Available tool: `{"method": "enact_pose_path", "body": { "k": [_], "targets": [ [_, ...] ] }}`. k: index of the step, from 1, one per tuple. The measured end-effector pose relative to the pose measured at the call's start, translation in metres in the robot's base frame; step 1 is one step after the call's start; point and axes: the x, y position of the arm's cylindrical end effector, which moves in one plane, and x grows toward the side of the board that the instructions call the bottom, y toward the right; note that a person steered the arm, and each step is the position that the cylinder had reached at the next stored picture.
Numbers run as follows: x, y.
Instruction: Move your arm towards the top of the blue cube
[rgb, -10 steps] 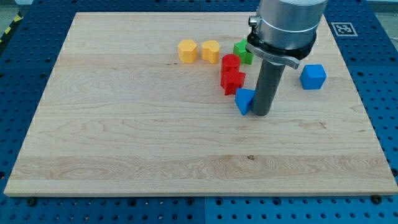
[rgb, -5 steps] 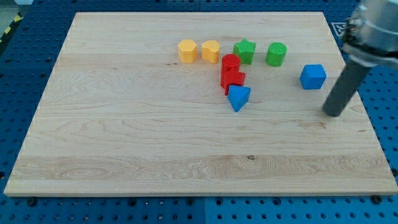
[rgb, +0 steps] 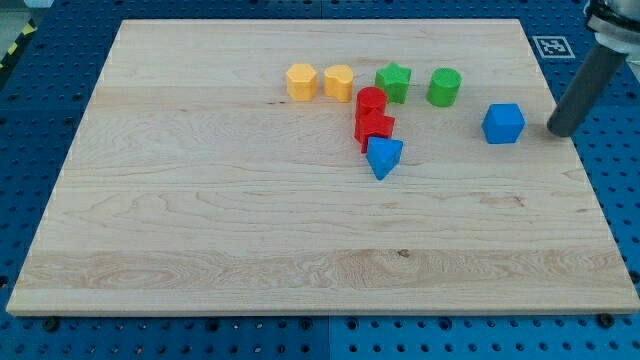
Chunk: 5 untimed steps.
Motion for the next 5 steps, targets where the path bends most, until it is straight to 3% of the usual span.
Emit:
{"method": "enact_pose_path", "body": {
  "k": [2,4,5],
  "targets": [
    [-0.038,-0.020],
    [-0.035,-0.054],
    [-0.003,-0.063]
  ]
}}
